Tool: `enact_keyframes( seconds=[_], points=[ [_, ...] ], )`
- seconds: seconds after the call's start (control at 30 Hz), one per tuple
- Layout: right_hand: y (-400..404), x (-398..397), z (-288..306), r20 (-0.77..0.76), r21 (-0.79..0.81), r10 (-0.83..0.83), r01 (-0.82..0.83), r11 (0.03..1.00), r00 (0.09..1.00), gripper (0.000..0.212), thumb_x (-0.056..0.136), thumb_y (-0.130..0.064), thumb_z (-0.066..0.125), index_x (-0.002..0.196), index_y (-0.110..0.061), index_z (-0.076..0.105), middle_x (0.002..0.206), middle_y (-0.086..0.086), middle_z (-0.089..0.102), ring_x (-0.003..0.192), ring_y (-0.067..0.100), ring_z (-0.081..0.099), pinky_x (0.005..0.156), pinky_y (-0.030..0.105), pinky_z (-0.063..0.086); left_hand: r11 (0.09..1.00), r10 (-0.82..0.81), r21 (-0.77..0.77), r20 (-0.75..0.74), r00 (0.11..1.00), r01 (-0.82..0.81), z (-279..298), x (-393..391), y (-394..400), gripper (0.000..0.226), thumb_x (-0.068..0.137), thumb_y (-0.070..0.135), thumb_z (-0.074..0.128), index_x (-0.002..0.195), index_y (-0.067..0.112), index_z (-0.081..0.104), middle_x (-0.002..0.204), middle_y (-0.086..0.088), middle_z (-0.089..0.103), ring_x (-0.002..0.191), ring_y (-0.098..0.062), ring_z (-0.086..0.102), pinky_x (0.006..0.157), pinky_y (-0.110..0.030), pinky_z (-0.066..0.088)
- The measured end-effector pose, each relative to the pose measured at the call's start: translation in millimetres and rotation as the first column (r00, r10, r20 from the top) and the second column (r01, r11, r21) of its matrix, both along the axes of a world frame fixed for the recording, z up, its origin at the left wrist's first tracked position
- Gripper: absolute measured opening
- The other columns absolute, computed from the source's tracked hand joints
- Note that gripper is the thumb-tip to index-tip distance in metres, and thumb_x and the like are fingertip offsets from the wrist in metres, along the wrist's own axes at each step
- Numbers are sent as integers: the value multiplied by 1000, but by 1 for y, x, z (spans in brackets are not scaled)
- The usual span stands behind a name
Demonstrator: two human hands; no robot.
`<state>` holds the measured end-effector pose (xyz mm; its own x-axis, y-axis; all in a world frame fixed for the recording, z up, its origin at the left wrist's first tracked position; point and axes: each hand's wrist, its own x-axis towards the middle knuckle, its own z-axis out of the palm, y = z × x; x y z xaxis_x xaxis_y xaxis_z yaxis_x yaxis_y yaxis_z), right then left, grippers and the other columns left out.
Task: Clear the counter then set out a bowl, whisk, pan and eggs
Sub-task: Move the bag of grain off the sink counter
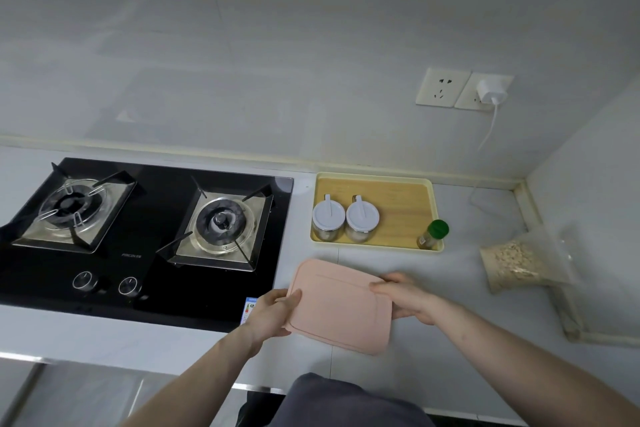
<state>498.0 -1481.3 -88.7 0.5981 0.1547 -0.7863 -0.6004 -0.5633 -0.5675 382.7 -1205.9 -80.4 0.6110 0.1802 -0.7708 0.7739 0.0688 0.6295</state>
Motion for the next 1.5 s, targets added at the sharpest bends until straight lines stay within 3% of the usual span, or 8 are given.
enact_keyframes(
  seconds=[0.3,0.4,0.7,1.0,1.1,1.2,1.33,1.5],
  points=[
    [-8,-15,-7,59,-101,34,-28,995,998,21,94,-28,66,109,-13,65,89,11,77,74,24,78,68,37,65,989,-114,96,-4,993,114,0,10,1,39,98,37,57,133,21,56,119,-1,67,105,-20,66,79,-35,62],
    [-9,-13,-12,112,-101,11,0,995,994,20,98,-28,65,108,-11,65,89,12,77,70,24,78,68,40,66,995,-89,48,17,996,88,1,15,3,47,80,32,62,125,20,63,114,-4,72,97,-22,70,85,-41,61],
    [4,10,-6,232,-180,2,41,983,973,15,99,-27,63,87,-18,61,86,3,70,71,32,77,69,44,66,999,23,-34,27,999,-22,9,30,-10,14,95,15,61,99,27,66,103,3,73,96,-15,65,99,-40,55],
    [19,13,-17,413,-372,120,46,927,903,15,95,-33,65,109,-26,65,111,-1,72,94,25,71,80,39,61,997,-41,-67,-16,999,40,9,36,2,42,89,30,66,131,25,62,123,3,72,114,-16,64,94,-33,51],
    [33,-14,-16,685,-302,114,138,943,720,30,89,-19,69,118,-26,62,125,-7,58,113,21,61,91,38,53,987,-151,68,49,987,147,17,28,12,72,76,42,70,144,24,54,134,6,64,131,-18,55,103,-34,46],
    [61,-34,-2,778,-229,199,-26,973,596,36,85,-11,66,114,-32,62,120,-16,53,113,13,55,97,35,50,932,-299,264,181,937,247,45,9,29,62,85,29,61,147,34,50,147,9,54,139,-11,47,116,-32,38],
    [133,-42,45,615,-89,349,-378,921,707,35,94,-23,64,122,-42,56,120,-29,46,110,0,54,91,23,49,725,-492,649,253,833,230,84,-40,85,46,98,20,56,141,37,55,155,17,41,143,-2,38,117,-21,32],
    [248,-69,95,677,-22,473,-628,778,563,38,94,-38,66,129,-45,55,126,-34,44,117,-7,51,97,19,48,551,-447,828,186,875,105,125,-122,182,43,99,31,56,141,44,51,159,24,33,138,-3,43,104,-19,44]
  ],
)
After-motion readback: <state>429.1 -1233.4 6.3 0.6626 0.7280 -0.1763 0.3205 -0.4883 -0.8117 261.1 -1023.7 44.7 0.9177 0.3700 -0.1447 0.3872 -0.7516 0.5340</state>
